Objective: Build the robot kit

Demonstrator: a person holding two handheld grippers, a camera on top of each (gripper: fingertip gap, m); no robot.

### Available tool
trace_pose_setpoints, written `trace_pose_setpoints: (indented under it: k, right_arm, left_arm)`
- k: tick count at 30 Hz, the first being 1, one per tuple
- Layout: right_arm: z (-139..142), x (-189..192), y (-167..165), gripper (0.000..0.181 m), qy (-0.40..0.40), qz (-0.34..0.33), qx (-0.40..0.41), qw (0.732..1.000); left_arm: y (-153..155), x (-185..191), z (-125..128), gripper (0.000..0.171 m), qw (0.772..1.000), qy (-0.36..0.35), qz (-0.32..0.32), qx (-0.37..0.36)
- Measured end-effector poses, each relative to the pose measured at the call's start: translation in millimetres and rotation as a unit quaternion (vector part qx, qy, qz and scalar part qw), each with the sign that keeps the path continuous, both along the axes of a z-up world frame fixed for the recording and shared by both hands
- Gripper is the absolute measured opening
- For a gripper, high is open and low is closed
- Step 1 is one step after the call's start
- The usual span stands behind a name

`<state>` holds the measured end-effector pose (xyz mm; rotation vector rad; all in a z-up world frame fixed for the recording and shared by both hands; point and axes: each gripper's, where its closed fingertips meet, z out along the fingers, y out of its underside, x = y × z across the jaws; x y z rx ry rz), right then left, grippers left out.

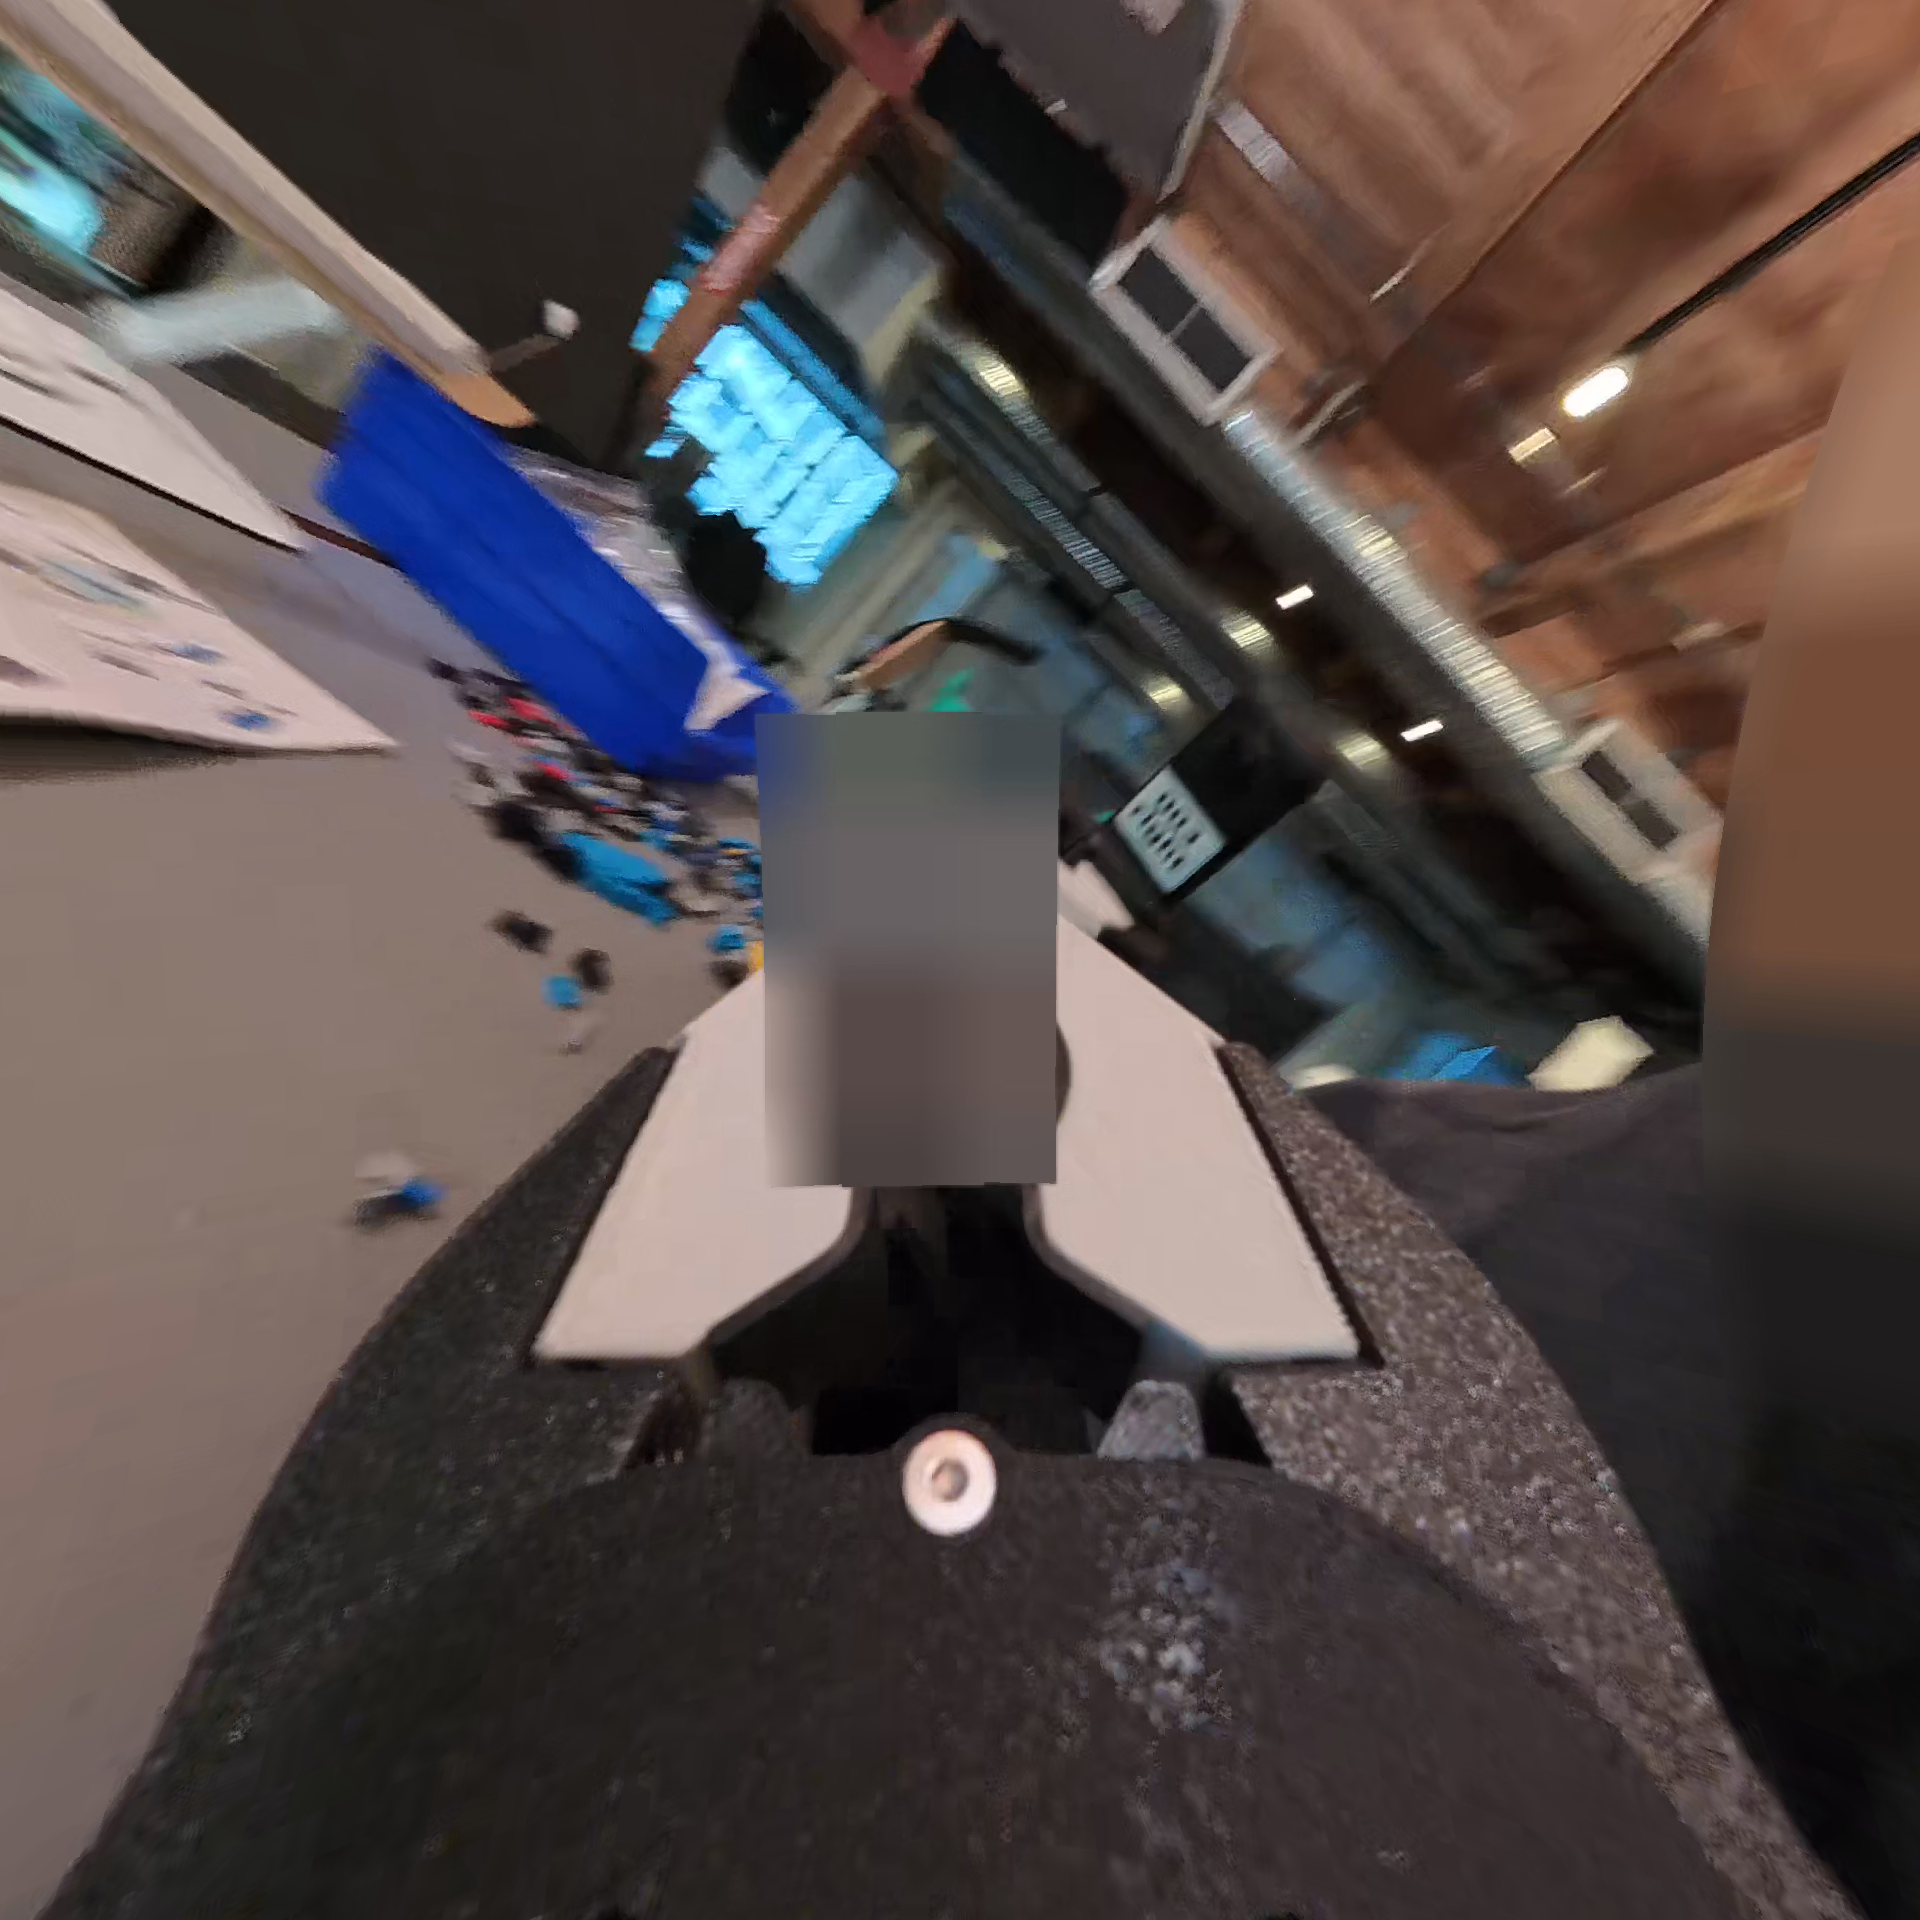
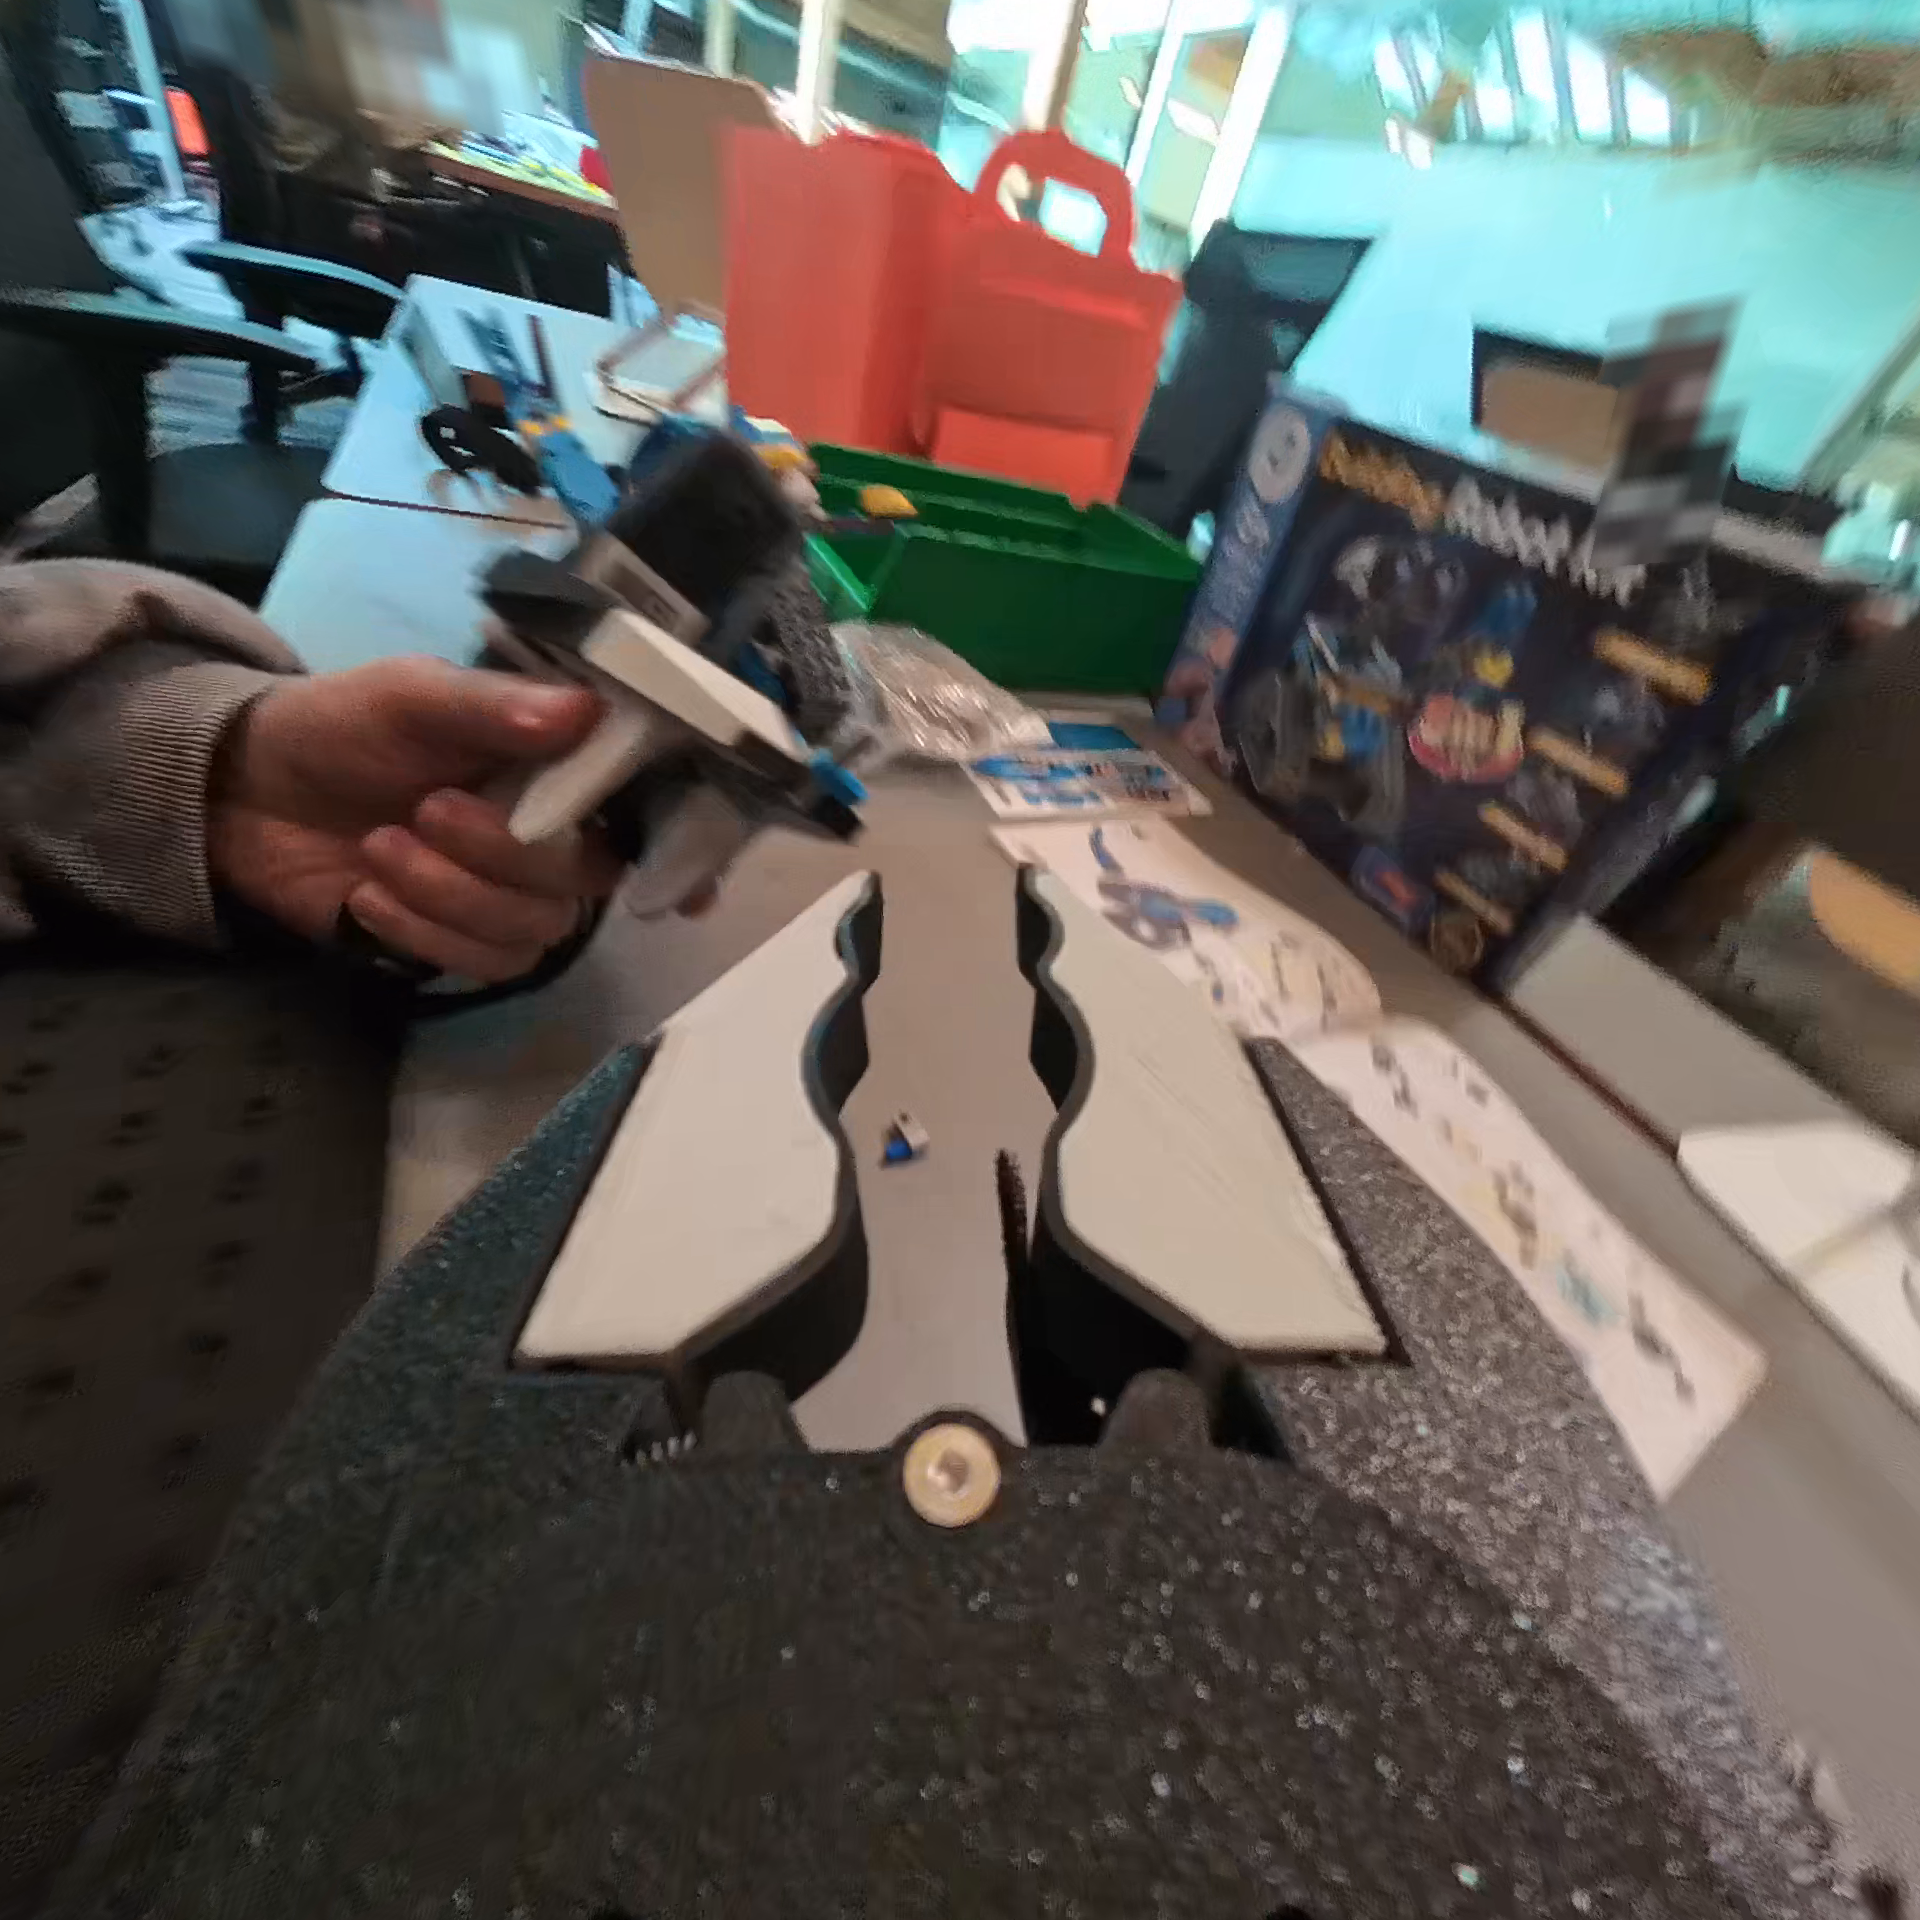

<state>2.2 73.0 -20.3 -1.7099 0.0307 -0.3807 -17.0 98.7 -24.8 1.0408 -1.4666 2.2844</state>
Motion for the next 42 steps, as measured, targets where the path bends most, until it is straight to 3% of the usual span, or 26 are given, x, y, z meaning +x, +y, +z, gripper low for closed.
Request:
trace_pose_setpoints:
  k: [1,3,5,10,16,20,37,42]
  right_arm:
    - [-7.7,14.2,-5.4,0.032,0.037,-0.019,-0.008,0.999]
    - [-32.8,39.1,-13.9,0.026,0.094,-0.056,-0.056,0.992]
    - [-59.4,65.8,-29.3,0.023,0.103,-0.113,-0.129,0.98]
    - [-99.5,88.3,-64.6,0.019,0.212,-0.144,-0.212,0.943]
    - [-123.4,65.5,-88.1,0.018,0.274,-0.137,-0.267,0.913]
    - [-141.5,51.8,-86.4,0.016,0.275,-0.146,-0.265,0.913]
    - [-140.4,69.8,-65.6,0.013,0.325,-0.141,-0.216,0.91]
    - [-141.5,77.4,-61.9,0.013,0.287,-0.161,-0.232,0.916]
  left_arm:
    - [3.8,3.4,-6.4,0.015,0.998,-0.016,0.021,0.051]
    - [10.1,11.0,-22.6,0.015,0.984,-0.048,0.067,0.16]
    - [16.3,18.4,-34.9,0.015,0.963,-0.065,0.107,0.238]
    - [7.6,16.2,-47.0,0.015,0.947,-0.077,0.102,0.294]
    - [3.4,11.2,-47.9,0.015,0.951,-0.075,0.084,0.288]
    - [-1.9,9.3,-50.7,0.015,0.953,-0.069,0.068,0.287]
    - [-12.4,-1.3,-47.5,0.015,0.966,-0.058,0.022,0.251]
    - [-14.9,-2.9,-47.8,0.015,0.97,-0.047,0.007,0.237]
